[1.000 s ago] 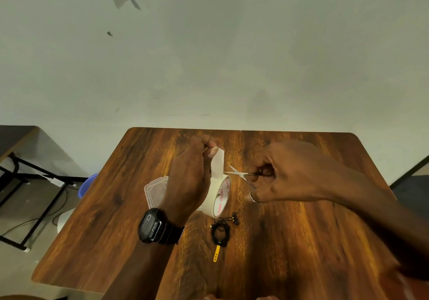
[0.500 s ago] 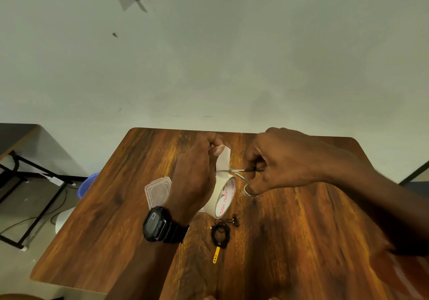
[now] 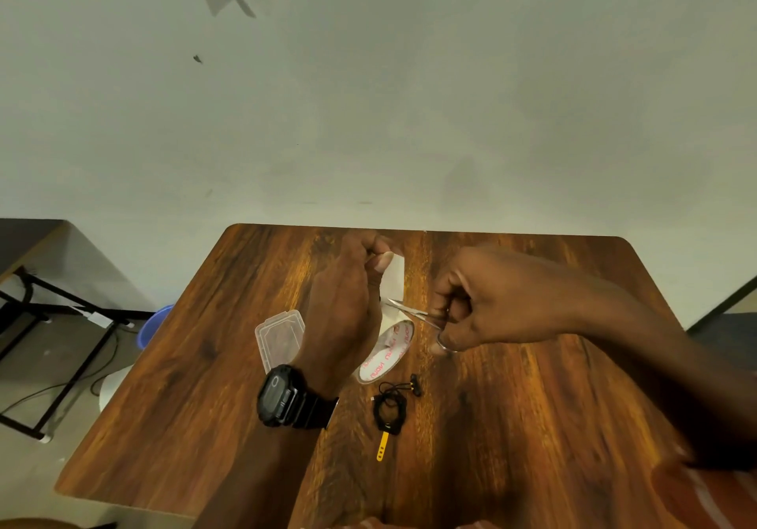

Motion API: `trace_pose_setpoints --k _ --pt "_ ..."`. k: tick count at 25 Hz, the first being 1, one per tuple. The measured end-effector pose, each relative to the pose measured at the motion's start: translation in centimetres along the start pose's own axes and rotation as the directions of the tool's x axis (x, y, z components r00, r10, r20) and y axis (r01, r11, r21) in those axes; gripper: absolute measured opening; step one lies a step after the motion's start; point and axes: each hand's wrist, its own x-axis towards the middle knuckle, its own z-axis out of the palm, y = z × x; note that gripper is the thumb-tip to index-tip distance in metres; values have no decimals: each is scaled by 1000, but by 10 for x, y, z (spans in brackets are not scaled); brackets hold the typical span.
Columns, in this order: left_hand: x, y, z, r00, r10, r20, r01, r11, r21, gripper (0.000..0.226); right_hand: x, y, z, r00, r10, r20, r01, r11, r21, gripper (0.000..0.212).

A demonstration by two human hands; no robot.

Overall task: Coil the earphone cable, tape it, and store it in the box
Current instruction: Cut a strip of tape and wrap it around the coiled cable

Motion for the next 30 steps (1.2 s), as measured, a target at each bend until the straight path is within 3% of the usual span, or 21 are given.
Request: trace_pose_setpoints --k 5,7,10,11,13,16,19,21,23,24,26,28,30 --pt "-11 -11 12 998 -70 2 70 997 -33 17 -9 56 55 988 150 37 -153 931 330 27" --pt "-18 -18 17 996 -88 -4 88 996 15 12 -11 97 105 949 314 43 -305 869 390 30" --pt "-35 -25 22 998 -62 33 60 996 67 6 -16 161 187 743 667 58 -664 723 189 32" --pt "-42 -26 25 997 -55 56 50 996 76 7 -20 177 208 670 741 41 -740 662 123 42" --pt "-52 -30 29 993 -71 89 63 994 88 6 -23 200 233 608 794 10 -787 601 140 54" --pt "-60 -33 33 988 -121 100 108 986 129 6 -27 230 241 621 783 31 -760 592 267 25" --pt "-65 -31 38 982 -145 124 129 983 133 8 -30 241 239 553 828 87 -762 461 455 24" --pt "-68 -29 41 973 -175 149 155 979 135 9 -29 225 230 511 854 -97 -692 475 543 23" --pt "-69 -26 46 961 -202 189 180 975 128 13 -22 179 217 444 830 -338 -444 531 722 24" --pt "-68 -25 49 956 -216 198 194 973 126 15 -17 147 211 470 796 -382 -259 538 802 25" --pt "-66 -22 55 943 -270 196 254 962 103 15 -11 86 200 616 690 -381 2 482 876 29" --pt "-66 -19 62 934 -306 183 297 952 74 16 -2 55 194 708 620 -338 65 419 906 33" --pt "-69 -18 68 936 -292 199 287 956 53 14 5 51 187 721 621 -306 43 401 915 47"
